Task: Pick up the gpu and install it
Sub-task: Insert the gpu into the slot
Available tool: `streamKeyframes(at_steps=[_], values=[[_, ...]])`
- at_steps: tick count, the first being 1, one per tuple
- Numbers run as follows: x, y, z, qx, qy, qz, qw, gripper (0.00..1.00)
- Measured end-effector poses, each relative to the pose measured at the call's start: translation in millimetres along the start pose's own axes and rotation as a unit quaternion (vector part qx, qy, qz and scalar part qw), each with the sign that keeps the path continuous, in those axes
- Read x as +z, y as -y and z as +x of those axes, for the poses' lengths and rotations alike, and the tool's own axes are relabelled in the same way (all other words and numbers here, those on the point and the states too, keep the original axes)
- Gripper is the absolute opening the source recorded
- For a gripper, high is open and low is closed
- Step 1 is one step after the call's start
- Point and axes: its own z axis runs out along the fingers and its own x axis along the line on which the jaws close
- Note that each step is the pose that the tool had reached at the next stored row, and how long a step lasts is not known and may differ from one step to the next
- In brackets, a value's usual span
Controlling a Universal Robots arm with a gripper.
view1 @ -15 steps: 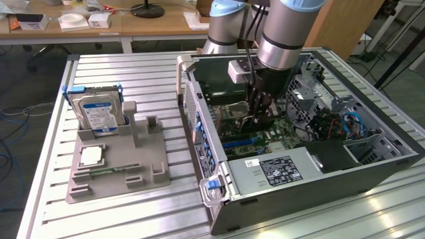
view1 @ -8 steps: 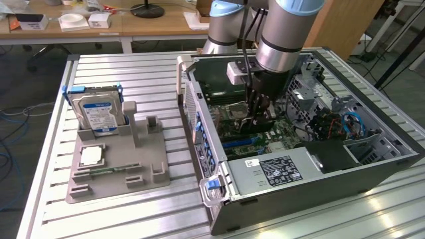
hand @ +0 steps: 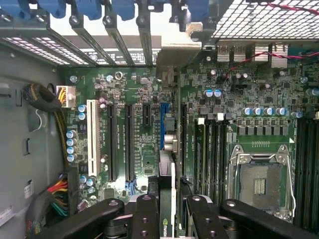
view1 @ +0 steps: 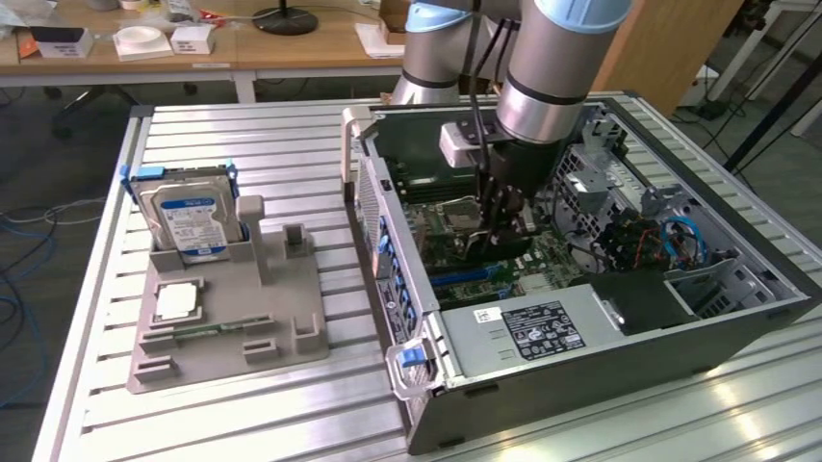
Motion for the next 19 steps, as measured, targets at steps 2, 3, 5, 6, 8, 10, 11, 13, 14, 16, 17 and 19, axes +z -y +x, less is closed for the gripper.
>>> streamKeyframes(at_steps=[2,3,5,6,8,10,11,13,14,16,17,19], values=[[0.5,-2.2,0.2,0.000,-0.0001,0.0000,1.0000,0.26],[0.8,-3.2,0.2,0.000,-0.0002,0.0000,1.0000,0.26],[1.2,-4.7,0.6,0.000,-0.0003,-0.0001,1.0000,0.26],[1.3,-5.2,1.4,0.000,-0.0005,-0.0001,1.0000,0.26],[1.6,-6.0,3.2,0.000,-0.0008,0.0000,1.0000,0.26],[1.7,-6.8,4.9,0.000,-0.0015,0.0000,1.0000,0.26],[1.9,-7.5,5.3,0.000,-0.0017,0.0000,1.0000,0.26],[2.5,-9.3,5.4,0.000,-0.0018,0.0001,1.0000,0.26],[2.7,-10.9,5.4,0.000,-0.0019,0.0001,1.0000,0.26],[3.3,-13.7,5.6,0.000,-0.0025,0.0001,1.0000,0.26],[3.6,-14.6,5.6,0.000,-0.0026,0.0000,1.0000,0.26],[3.6,-14.6,5.6,0.000,-0.0026,0.0000,1.0000,0.26]])
